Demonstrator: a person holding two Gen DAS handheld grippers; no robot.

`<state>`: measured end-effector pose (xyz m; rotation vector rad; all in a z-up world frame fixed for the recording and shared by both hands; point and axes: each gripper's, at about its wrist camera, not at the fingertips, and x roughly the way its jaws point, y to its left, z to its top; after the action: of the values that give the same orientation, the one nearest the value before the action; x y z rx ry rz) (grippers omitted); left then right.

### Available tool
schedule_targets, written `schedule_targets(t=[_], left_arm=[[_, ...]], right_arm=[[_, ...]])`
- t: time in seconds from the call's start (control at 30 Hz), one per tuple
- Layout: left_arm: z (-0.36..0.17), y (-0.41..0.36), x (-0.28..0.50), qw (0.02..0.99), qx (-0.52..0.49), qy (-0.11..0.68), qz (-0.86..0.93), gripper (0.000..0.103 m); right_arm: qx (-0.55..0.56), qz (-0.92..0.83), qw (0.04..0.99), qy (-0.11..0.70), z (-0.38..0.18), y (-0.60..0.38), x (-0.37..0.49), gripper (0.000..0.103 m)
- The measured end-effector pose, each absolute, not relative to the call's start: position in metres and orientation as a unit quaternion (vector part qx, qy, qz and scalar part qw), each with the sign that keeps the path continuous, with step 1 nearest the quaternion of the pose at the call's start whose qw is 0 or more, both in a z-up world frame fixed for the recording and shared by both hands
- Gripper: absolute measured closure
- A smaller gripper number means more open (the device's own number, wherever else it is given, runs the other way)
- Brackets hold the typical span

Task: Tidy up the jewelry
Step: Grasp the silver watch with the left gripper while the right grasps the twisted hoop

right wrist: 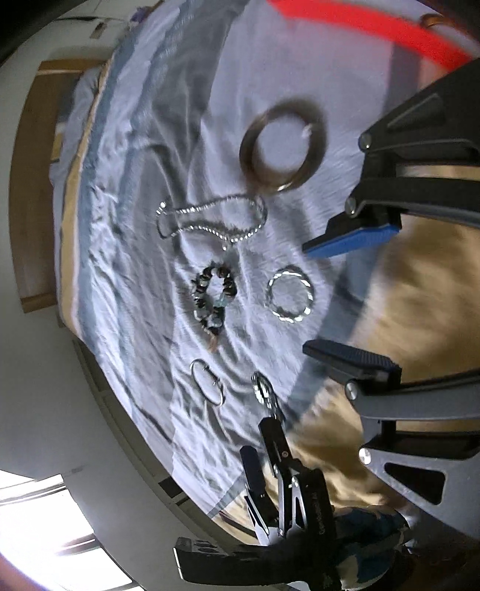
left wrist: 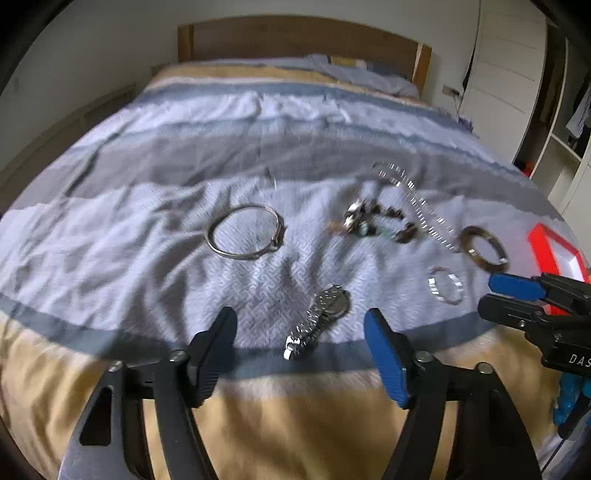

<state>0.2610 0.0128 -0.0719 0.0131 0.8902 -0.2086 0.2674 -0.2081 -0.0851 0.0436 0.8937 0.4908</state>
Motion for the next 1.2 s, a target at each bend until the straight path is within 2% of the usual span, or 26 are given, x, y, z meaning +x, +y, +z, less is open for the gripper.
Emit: schedule_targets(t=[0.1,0.5,0.73,1.07,1.17,1.2], left_arm=[[-0.086,0.012,0.272,0.889,0.003,0.446,-0.107,0.041],[-0.104,0.003,0.274,0.892,0.021,0.435,-0.123,0.043],[-0.105,0.004,0.274,0.897,0.016,0.425,-0.121,0.057],[-0.1,-0.012,0.285,0.89,0.051,0.434,-0.132,0.053],[-0.1,-0.022,0.287,0.889,0.069,0.432,-0.136,0.065],[-0.1,-0.025,0.287,0.889,0.075,0.431,-0.139,0.074]], right_arm=[[0.027,0.24,0.868,0.433,-0.098,-0.205,0.281,0.059],[-0.002,0.238,0.875,0.422,-0.118,-0.185,0.29,0.057],[-0.005,0.234,0.881,0.412,-0.12,-0.186,0.288,0.059],[0.004,0.239,0.881,0.409,-0.123,-0.188,0.289,0.059],[0.002,0.238,0.881,0.409,-0.123,-0.188,0.289,0.059],[0.001,0.238,0.881,0.408,-0.124,-0.188,0.289,0.06]])
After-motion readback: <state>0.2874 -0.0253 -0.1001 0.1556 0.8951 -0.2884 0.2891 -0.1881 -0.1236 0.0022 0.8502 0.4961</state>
